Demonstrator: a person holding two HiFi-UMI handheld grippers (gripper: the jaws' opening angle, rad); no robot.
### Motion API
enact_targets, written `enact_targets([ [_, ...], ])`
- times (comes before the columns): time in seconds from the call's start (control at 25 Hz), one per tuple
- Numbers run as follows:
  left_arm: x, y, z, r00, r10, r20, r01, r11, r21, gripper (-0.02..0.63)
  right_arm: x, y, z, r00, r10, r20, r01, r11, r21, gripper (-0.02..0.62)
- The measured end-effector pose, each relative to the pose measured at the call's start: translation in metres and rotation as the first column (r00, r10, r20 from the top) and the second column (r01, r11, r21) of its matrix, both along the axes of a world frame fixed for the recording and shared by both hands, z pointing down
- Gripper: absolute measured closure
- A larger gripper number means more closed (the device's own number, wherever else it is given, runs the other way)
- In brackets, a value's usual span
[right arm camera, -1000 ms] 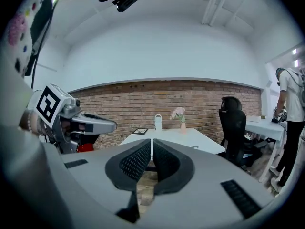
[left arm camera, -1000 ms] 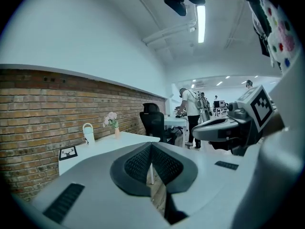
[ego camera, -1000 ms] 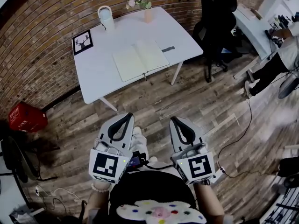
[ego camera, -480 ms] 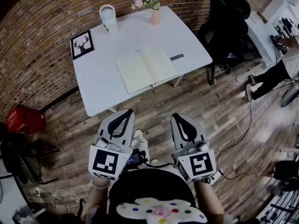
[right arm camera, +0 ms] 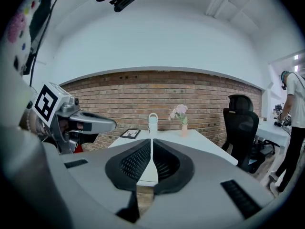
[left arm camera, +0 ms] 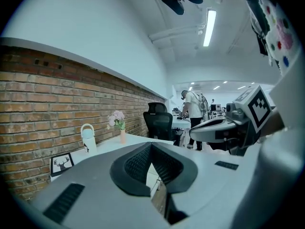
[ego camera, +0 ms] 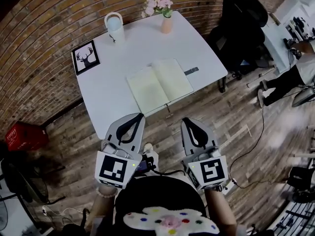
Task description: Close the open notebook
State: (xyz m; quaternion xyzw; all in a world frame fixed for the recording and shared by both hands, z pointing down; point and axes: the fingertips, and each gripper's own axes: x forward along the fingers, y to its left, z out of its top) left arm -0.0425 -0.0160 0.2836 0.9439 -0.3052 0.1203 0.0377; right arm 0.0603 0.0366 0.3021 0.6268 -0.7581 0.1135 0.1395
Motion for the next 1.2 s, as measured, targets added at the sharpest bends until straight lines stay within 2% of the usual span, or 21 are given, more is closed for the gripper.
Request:
enact_targets([
  [0.48, -0.014, -0.043, 0.003, 0.999, 0.039, -0.013, -0.039, 0.999, 0.008, 0.592, -0.011, -0.039, -0.003, 0.997, 0.081, -0.006, -0.081, 0.996, -0.028, 0.557],
  [0.56, -0.015, -0.046, 0.005, 0.999, 0.016, -0.040, -0.017, 1.000, -0.017, 0.592, -0.011, -0.040, -0.004, 0.996, 0.085, 0.014, -0.085, 0.996, -0.003, 0.557],
  [0.64, -0.015, -0.046, 0.010, 0.999, 0.018, -0.035, -0.019, 0.999, -0.035, 0.591, -0.011, -0.040, -0.005, 0.995, 0.089, 0.046, -0.091, 0.995, 0.037, 0.557],
  [0.88, -0.009, -0.048, 0.024, 0.999, 0.030, -0.020, -0.031, 0.998, -0.063, 0.591, 0.002, -0.038, 0.010, 0.992, 0.109, 0.064, -0.109, 0.994, -0.008, 0.557],
  [1.04, -0.005, -0.050, 0.027, 1.000, 0.019, 0.007, -0.019, 0.999, -0.047, 0.591, 0.009, -0.043, 0.012, 0.992, 0.097, 0.079, -0.098, 0.995, 0.003, 0.557],
  [1.2, 0.001, -0.050, 0.028, 1.000, -0.008, -0.007, 0.007, 0.998, -0.065, 0.591, 0.012, -0.046, 0.020, 0.994, 0.070, 0.084, -0.069, 0.998, -0.015, 0.557],
])
